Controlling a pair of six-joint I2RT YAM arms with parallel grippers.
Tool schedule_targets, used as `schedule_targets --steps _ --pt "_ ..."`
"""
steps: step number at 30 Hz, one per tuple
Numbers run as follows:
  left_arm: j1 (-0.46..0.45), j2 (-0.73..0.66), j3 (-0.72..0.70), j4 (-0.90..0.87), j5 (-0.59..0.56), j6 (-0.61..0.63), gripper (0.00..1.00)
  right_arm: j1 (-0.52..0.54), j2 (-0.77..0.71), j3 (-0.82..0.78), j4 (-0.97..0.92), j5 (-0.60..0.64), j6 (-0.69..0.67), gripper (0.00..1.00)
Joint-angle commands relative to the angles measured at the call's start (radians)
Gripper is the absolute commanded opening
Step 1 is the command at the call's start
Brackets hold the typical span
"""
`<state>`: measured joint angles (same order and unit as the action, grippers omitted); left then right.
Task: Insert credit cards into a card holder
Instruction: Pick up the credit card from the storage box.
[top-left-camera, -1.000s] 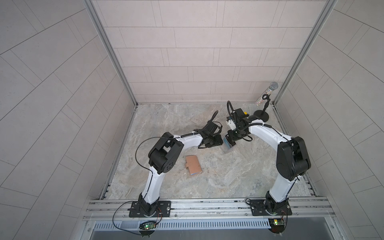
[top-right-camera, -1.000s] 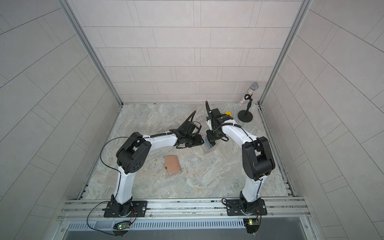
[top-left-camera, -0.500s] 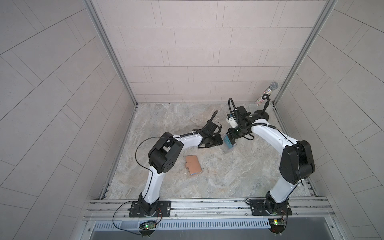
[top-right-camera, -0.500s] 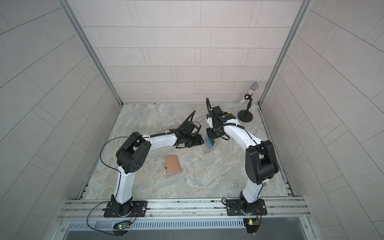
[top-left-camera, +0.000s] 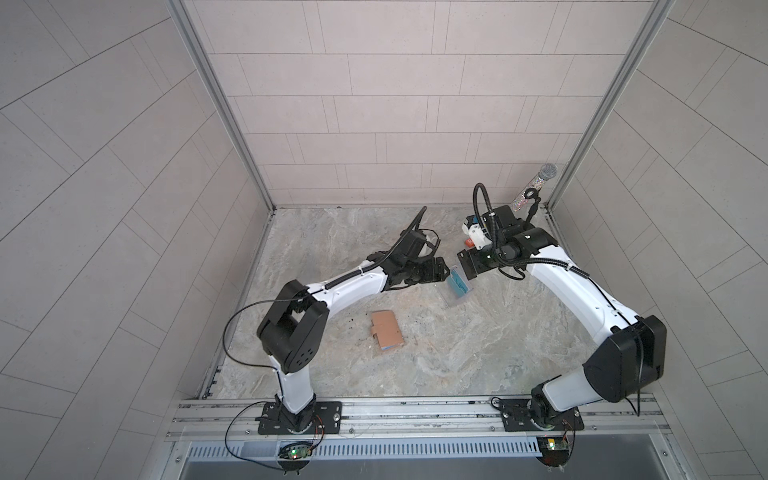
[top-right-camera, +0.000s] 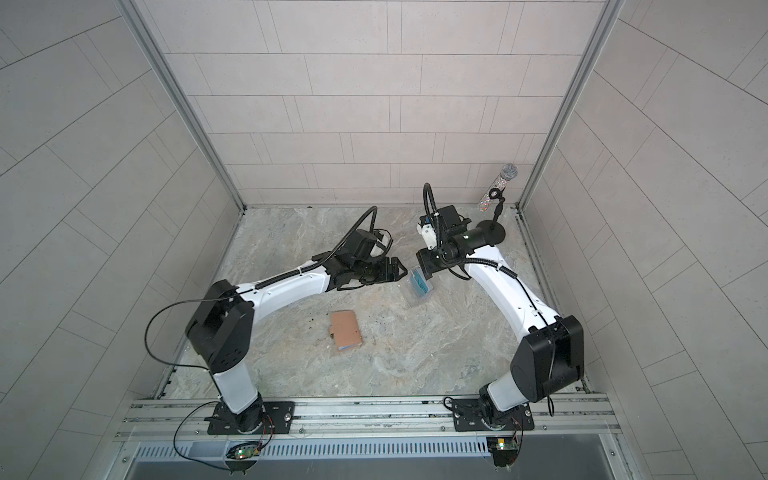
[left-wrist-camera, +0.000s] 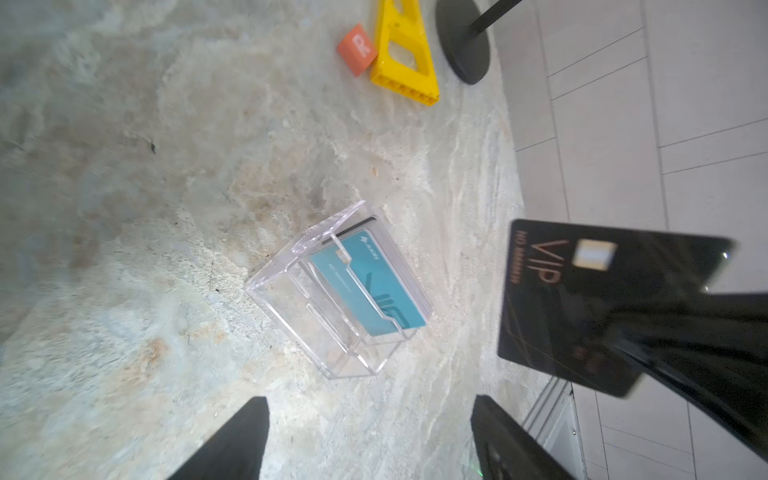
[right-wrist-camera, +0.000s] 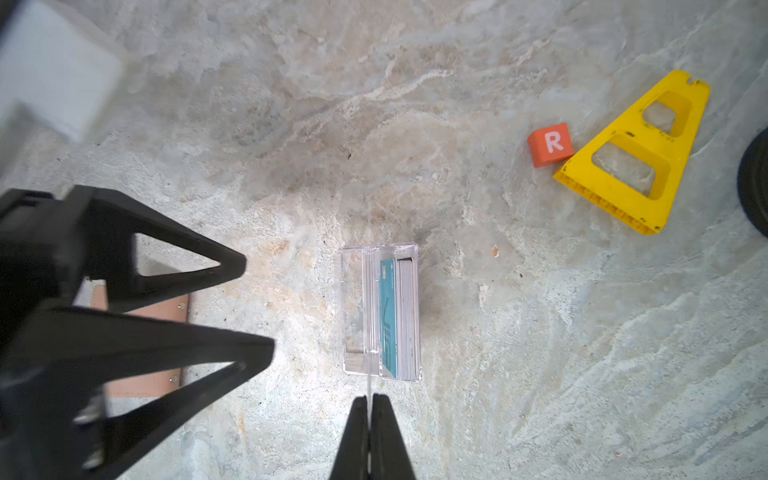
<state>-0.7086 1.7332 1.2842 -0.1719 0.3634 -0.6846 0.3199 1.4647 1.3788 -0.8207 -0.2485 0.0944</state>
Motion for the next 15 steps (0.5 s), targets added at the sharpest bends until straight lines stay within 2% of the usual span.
schedule_targets --steps 1,5,10,15 --pt "0.017 -0.119 -0.096 -0.070 -0.098 0.060 0.82 -0.002 -0.058 -0.046 0.021 -0.035 0.004 0.00" --pt "0.084 -0.304 -0.264 -0.093 -0.161 0.054 0.80 0.001 -0.145 -0.123 0.087 -0.084 0.038 0.00" --pt "0.156 -0.529 -0.445 -0.155 -0.313 0.042 0.76 0.018 -0.215 -0.187 0.122 -0.109 0.081 0.00" --pt "0.290 -0.681 -0.603 -0.210 -0.320 0.003 0.63 0.055 -0.234 -0.230 0.134 -0.103 0.099 0.00"
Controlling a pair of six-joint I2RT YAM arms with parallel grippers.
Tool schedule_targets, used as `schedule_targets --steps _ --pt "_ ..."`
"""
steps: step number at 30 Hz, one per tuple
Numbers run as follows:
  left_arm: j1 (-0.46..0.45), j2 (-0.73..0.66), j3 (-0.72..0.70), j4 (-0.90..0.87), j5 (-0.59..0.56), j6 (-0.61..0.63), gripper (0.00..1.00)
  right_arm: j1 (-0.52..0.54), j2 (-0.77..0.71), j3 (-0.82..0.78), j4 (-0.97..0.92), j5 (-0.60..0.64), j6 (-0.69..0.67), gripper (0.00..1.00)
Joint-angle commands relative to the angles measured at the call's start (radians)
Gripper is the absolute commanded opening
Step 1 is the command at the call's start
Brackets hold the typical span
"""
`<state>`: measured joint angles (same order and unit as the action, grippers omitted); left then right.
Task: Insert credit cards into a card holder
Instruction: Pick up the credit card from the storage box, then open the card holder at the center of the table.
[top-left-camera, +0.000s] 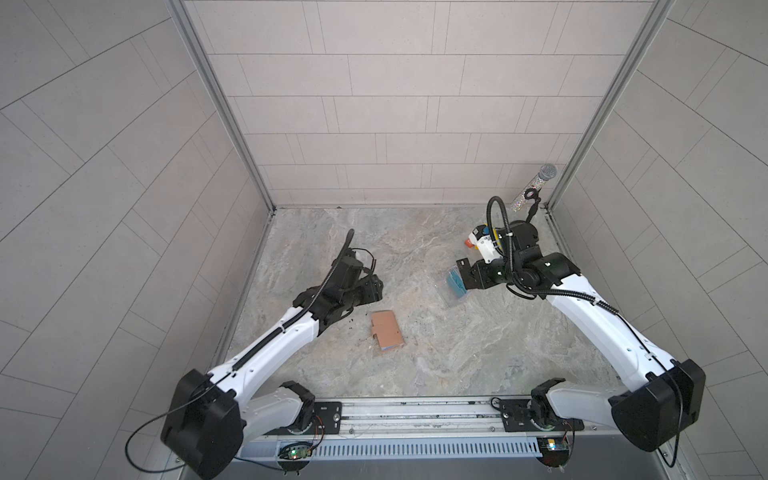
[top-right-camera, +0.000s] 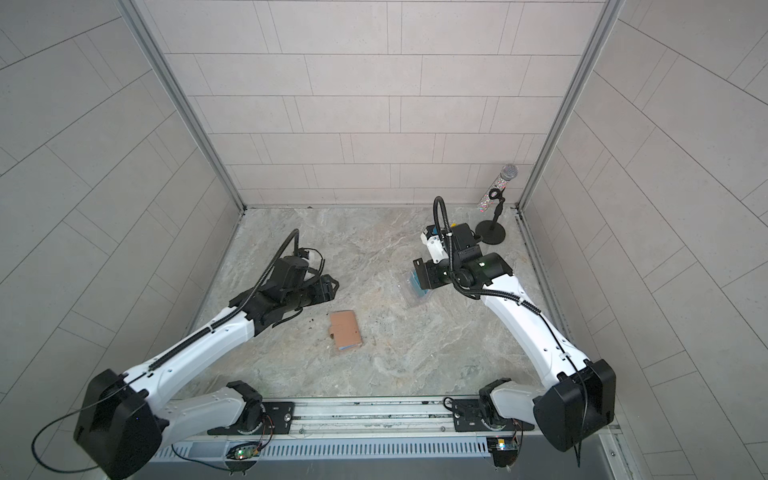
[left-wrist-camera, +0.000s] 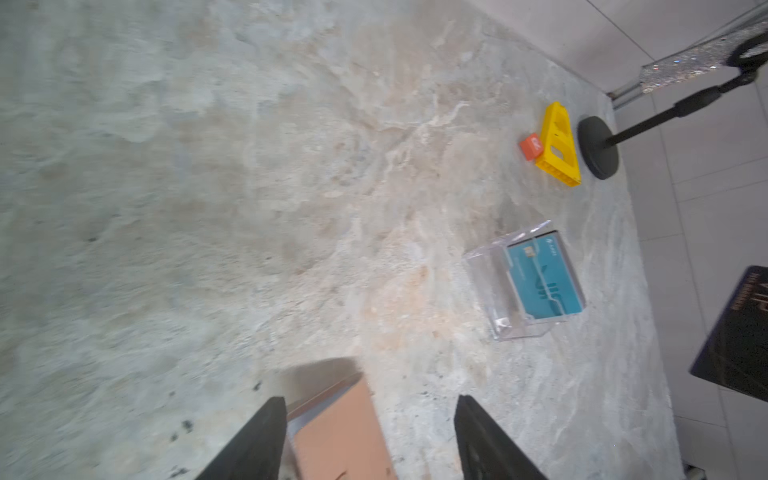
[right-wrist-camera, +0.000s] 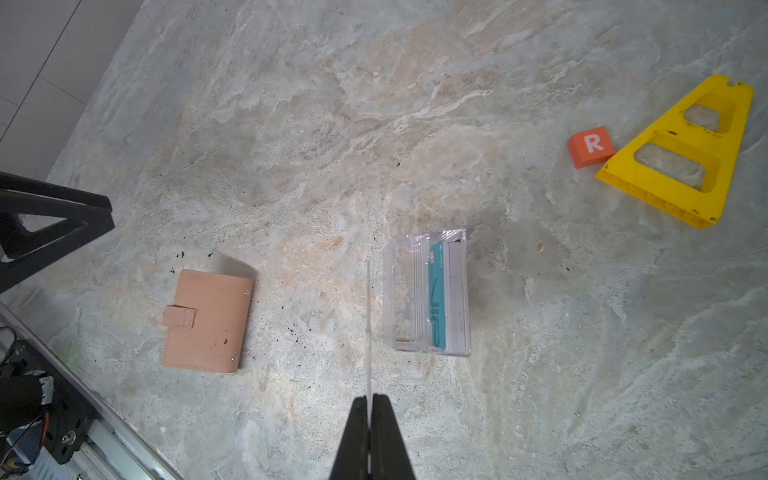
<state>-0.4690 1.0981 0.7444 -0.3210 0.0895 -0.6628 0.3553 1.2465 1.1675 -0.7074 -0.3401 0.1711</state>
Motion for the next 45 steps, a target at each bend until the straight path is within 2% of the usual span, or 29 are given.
schedule_targets --steps 1,7,11,17,23,36,45 --pt "0.070 -0.058 -0.087 -0.056 -0.030 -0.025 0.60 0.026 -0.016 -0.023 0.023 -0.010 0.024 0.00" --pt "0.087 -0.015 -0.155 -0.037 0.020 -0.056 0.38 0.055 -0.011 -0.023 0.031 0.000 0.031 0.00" --pt "0.087 0.062 -0.145 -0.041 0.092 -0.038 0.33 0.061 -0.010 -0.020 0.030 0.006 0.033 0.00" --pt "0.081 0.196 -0.143 0.026 0.221 -0.016 0.33 0.066 -0.011 -0.022 0.032 0.009 0.036 0.00" --pt "0.036 0.226 -0.119 0.062 0.287 -0.001 0.34 0.071 -0.003 -0.028 0.035 0.000 0.035 0.00" --pt "-0.012 0.252 -0.096 0.129 0.361 -0.037 0.36 0.104 0.027 -0.067 0.083 -0.031 0.060 0.00" --pt "-0.048 0.230 -0.089 0.166 0.367 -0.091 0.38 0.141 0.057 -0.098 0.152 -0.072 0.106 0.00"
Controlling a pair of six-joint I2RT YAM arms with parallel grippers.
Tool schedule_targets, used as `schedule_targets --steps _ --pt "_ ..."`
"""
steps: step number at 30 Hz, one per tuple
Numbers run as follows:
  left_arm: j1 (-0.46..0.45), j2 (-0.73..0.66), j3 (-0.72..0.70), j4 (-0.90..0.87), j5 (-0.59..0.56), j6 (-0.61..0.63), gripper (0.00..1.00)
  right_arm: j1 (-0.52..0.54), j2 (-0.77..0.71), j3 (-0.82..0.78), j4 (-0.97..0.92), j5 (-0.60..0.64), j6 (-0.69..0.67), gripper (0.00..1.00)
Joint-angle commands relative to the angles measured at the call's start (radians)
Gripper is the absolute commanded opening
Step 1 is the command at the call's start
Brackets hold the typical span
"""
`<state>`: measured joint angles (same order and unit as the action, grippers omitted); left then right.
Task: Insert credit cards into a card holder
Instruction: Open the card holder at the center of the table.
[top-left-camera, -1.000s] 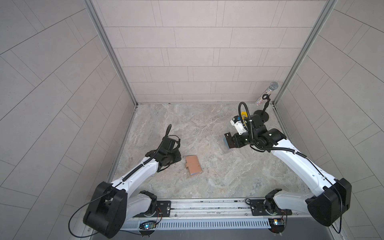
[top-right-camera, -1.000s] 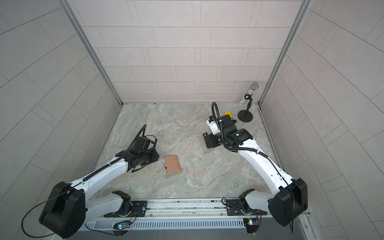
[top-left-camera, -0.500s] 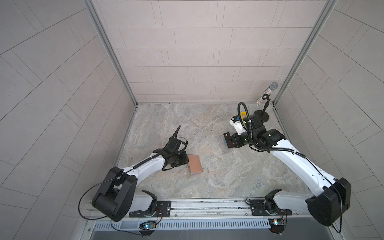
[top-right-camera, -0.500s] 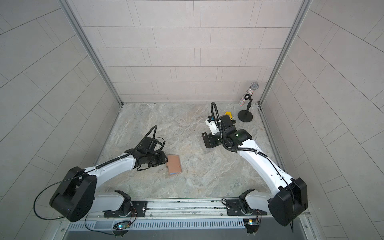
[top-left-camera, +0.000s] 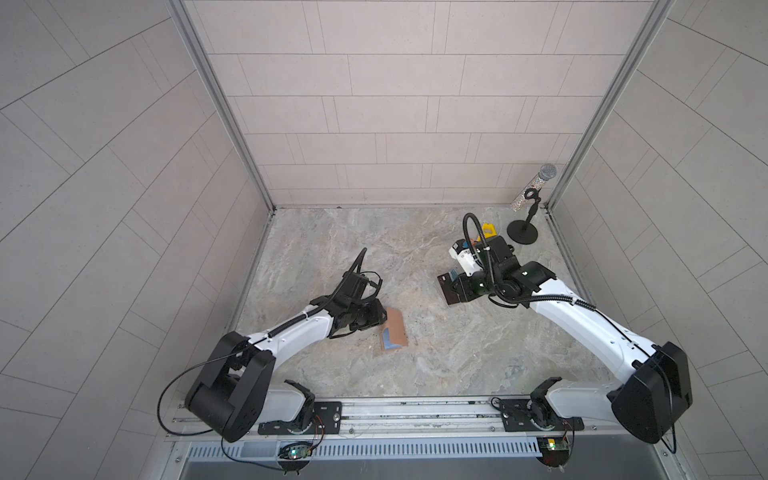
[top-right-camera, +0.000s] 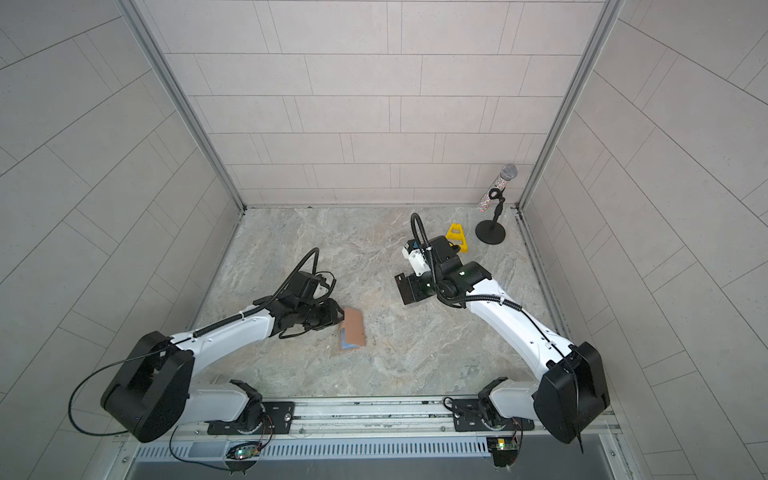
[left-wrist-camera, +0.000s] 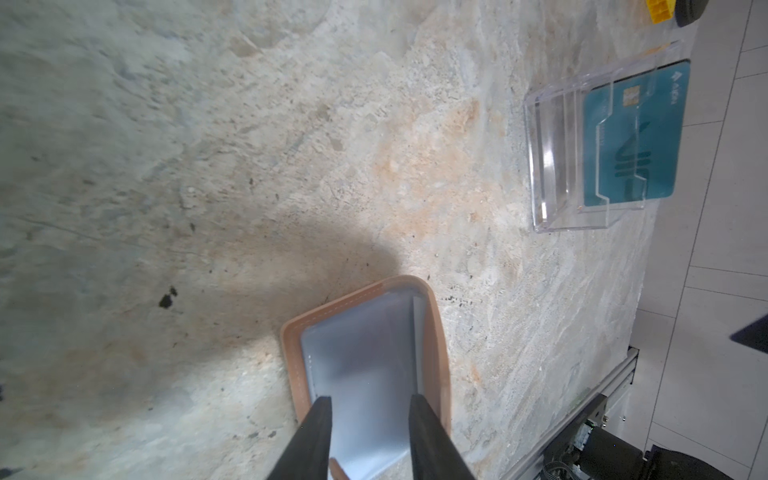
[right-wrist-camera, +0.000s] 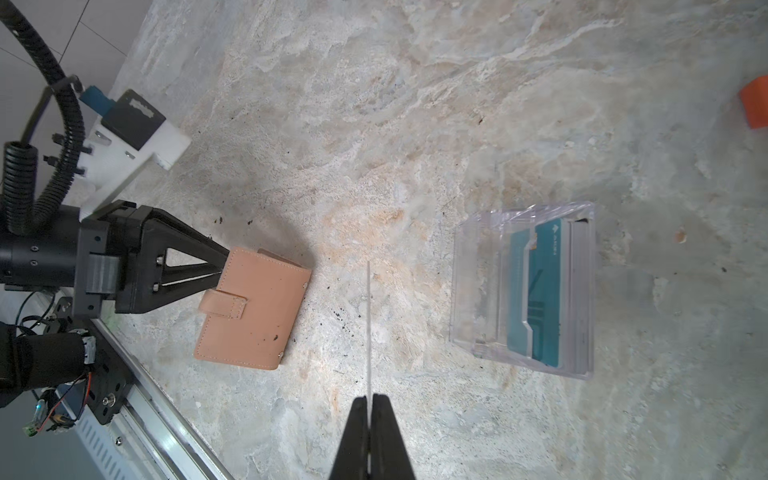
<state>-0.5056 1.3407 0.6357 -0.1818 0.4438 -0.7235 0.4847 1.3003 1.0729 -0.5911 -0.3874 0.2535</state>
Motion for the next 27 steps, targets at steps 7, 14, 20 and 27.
schedule_targets --steps 7,14,20,27 --pt "-0.049 0.007 -0.001 0.140 0.029 -0.111 0.37 0.027 0.018 -0.028 0.080 -0.054 0.064 0.00" --pt "-0.100 0.040 0.002 0.208 -0.001 -0.162 0.35 0.044 0.013 -0.049 0.109 -0.088 0.089 0.00" --pt "-0.156 0.099 0.021 0.269 -0.025 -0.200 0.28 0.049 0.001 -0.065 0.107 -0.082 0.082 0.00" --pt "-0.213 0.130 0.054 0.266 -0.076 -0.212 0.28 0.049 0.000 -0.077 0.095 -0.082 0.079 0.00"
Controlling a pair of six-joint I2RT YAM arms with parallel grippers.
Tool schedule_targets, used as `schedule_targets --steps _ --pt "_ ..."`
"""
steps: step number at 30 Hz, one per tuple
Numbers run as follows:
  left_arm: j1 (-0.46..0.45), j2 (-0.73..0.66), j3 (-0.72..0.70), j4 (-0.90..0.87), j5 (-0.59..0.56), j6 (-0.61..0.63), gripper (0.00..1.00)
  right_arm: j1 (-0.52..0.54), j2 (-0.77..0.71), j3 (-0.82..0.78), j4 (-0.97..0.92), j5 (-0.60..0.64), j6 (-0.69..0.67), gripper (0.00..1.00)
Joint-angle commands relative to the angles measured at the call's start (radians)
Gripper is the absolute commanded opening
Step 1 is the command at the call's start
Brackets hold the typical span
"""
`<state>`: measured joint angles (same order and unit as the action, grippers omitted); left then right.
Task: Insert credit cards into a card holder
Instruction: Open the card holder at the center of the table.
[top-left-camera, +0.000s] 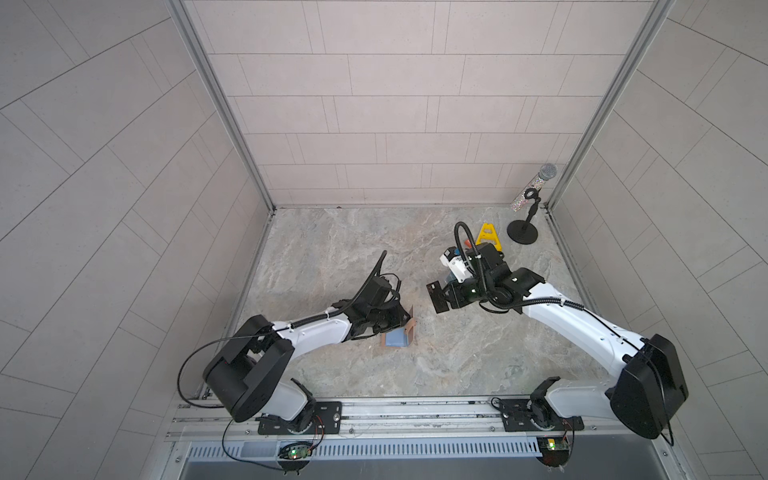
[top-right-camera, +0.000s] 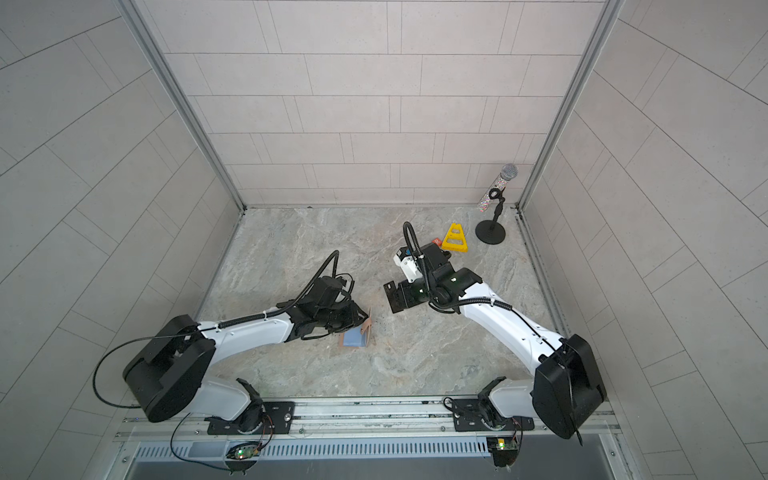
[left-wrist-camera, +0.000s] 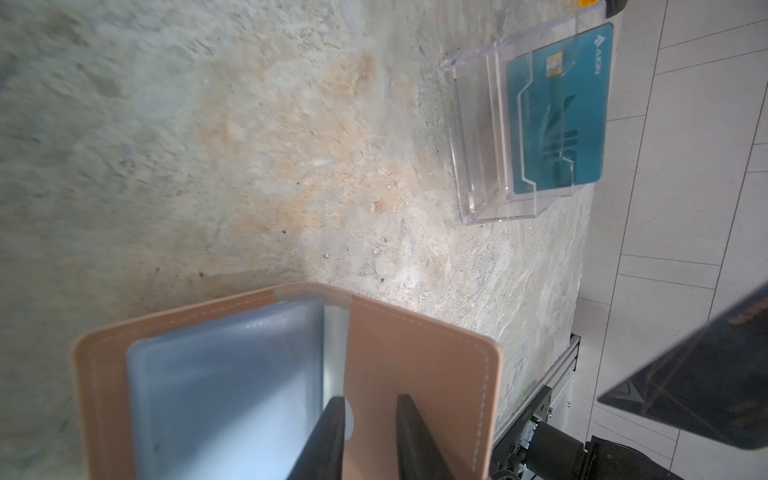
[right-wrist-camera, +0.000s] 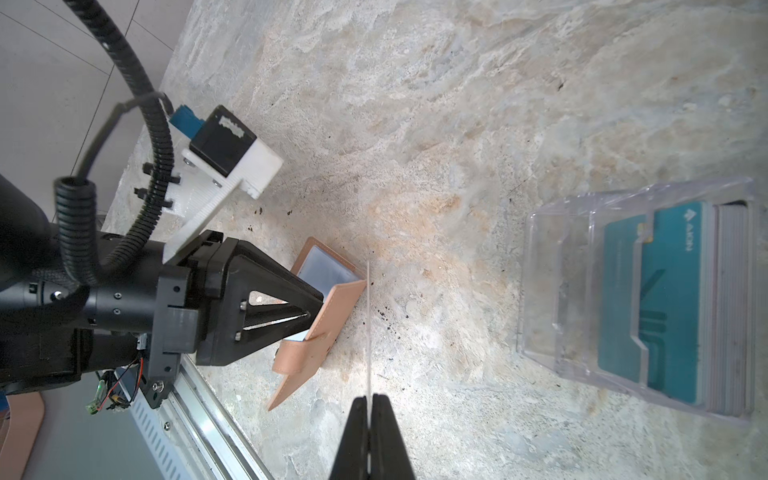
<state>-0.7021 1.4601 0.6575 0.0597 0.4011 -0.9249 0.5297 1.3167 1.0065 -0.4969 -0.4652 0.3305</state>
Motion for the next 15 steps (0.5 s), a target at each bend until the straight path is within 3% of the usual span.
schedule_targets --steps 1,9,15 --pt "-0.025 0.018 0.034 0.025 -0.040 -0.011 0.28 0.003 -0.017 -0.014 0.003 -0.005 0.005 0.00" --pt "-0.071 0.074 0.037 0.057 -0.078 -0.032 0.28 0.010 -0.037 -0.026 0.026 -0.034 0.052 0.00" --pt "-0.089 0.104 0.032 0.063 -0.112 -0.038 0.28 0.021 -0.060 -0.057 0.071 -0.043 0.160 0.00"
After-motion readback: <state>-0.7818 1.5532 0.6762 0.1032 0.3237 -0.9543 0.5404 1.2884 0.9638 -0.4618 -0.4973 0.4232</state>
